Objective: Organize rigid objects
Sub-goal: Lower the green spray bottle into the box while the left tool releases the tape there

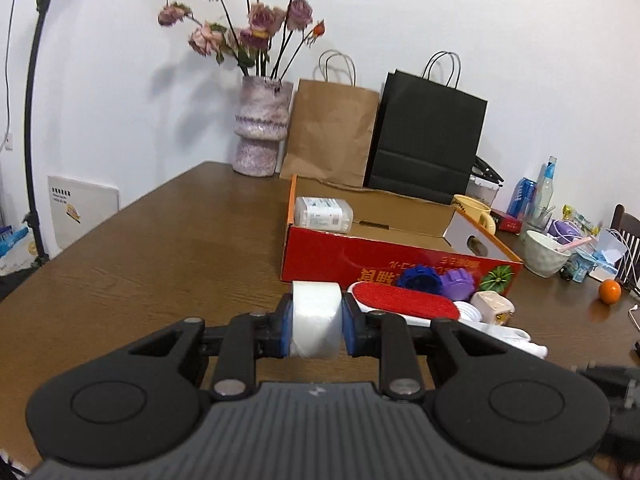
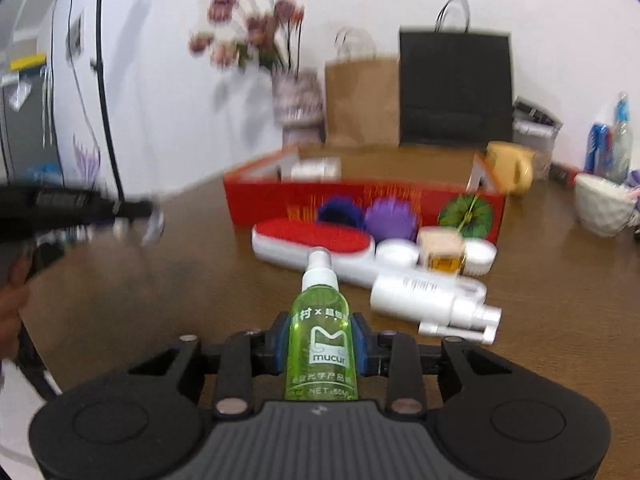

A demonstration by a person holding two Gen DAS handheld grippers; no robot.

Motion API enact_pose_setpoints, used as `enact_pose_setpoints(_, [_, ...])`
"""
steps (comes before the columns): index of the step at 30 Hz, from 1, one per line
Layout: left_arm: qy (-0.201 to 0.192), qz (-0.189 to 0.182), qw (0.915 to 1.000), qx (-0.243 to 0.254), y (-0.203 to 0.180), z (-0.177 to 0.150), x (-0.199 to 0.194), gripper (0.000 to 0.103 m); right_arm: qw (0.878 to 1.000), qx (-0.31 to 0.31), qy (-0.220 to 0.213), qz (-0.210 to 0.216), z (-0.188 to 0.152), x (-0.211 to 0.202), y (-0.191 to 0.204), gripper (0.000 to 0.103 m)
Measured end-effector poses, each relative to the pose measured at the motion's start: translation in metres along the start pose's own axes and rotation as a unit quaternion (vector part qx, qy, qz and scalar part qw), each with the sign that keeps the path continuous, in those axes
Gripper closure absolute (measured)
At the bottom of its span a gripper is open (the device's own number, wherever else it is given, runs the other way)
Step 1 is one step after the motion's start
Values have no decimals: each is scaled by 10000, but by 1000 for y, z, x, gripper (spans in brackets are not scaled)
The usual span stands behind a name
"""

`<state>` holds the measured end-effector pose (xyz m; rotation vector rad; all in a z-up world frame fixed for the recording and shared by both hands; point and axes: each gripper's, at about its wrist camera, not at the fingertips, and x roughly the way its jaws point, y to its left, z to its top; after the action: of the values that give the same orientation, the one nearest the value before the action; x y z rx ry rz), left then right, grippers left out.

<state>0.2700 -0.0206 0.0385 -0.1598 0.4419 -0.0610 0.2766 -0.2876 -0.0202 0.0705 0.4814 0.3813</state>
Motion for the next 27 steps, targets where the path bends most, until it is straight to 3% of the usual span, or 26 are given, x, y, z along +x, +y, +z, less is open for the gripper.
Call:
enact_pose_setpoints(8, [-395,-144,9987,272,-31,5,-32,79,9934,518,-1023,-65,20,-56,-29,72])
enact_pose_setpoints(15, [-428,-653,9958,482,-54,53,8,79,9888,770,-1267,146,74,-43,-73,72])
enact_pose_setpoints(18, [-176,-772,9955,520,-61,86,56,79,9909,890,-1002,116,109,-4,-92,72])
enact_pose_setpoints(22, [419,-913,9934,550,-68,130,141,79,9951,952,-265,-32,158,77,-113,72])
enact_pose_setpoints(27, [1197,-602,9893,578,-76,153,255,79,9903,881,933,-536,192,195,-125,72])
